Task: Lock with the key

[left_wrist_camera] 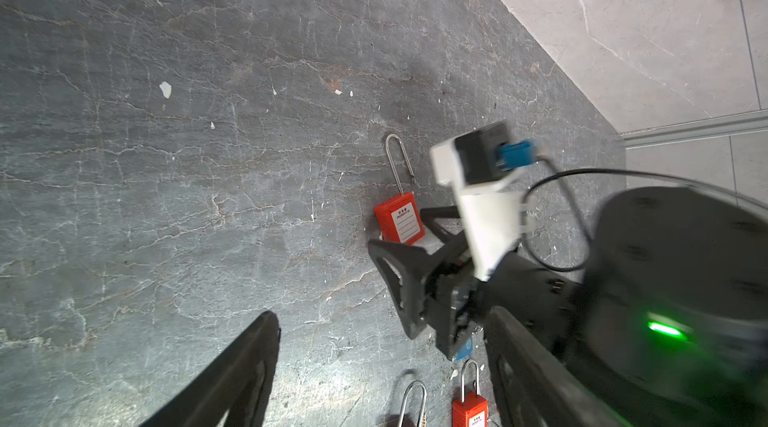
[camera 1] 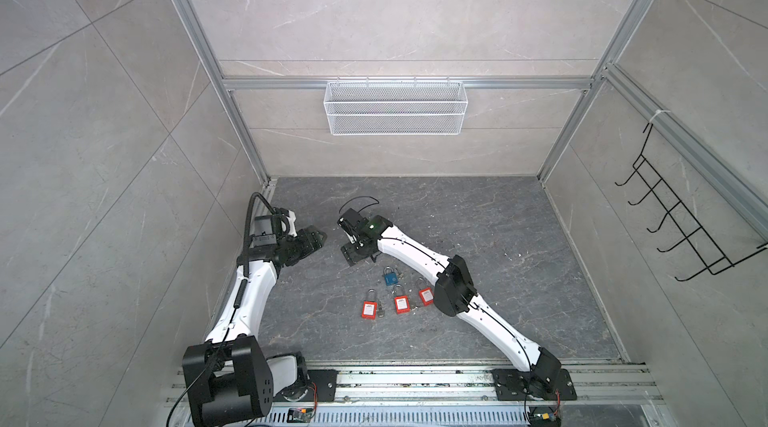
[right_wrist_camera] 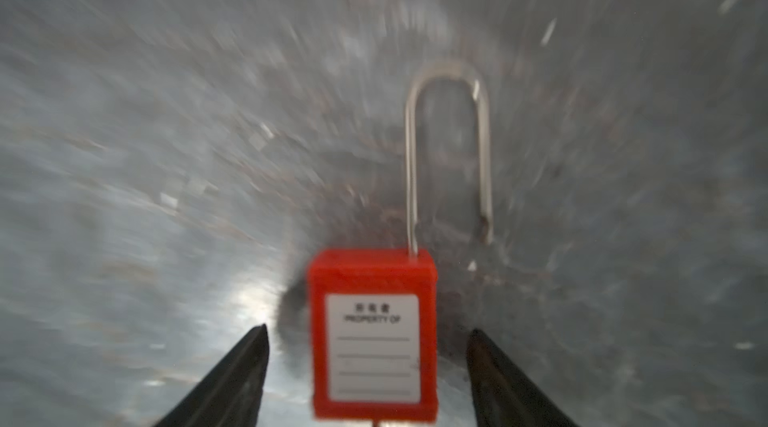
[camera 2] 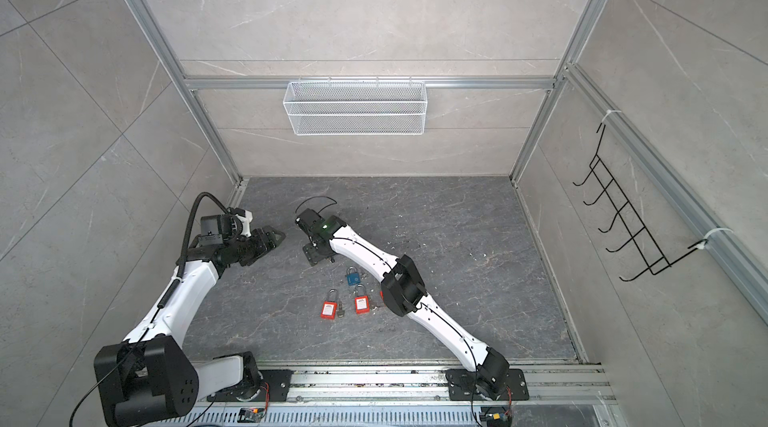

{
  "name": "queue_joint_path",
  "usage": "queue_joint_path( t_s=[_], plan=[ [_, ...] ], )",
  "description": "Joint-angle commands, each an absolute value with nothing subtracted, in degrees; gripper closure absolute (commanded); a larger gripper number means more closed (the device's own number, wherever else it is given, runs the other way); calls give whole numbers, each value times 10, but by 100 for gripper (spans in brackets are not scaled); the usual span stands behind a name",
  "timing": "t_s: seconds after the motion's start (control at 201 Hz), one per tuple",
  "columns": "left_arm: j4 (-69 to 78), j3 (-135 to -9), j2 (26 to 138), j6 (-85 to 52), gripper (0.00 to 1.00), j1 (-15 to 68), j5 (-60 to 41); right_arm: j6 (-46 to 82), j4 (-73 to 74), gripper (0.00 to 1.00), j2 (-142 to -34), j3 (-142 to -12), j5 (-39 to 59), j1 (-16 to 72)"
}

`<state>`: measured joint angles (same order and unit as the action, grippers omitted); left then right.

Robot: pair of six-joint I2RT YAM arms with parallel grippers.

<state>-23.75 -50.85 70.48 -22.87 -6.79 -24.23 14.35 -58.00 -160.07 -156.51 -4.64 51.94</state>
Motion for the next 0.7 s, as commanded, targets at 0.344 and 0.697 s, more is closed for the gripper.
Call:
queue_joint_path(
  t_s=[0.344, 0.697],
  plan=[
    [-248, -506, 688, -203, 22, -70, -263, 128, -608, 42, -1620, -1582, -47, 520],
    [-241, -497, 664, -155, 26, -71, -288, 49, -613, 70, -1543, -1565, -58, 521]
  ],
)
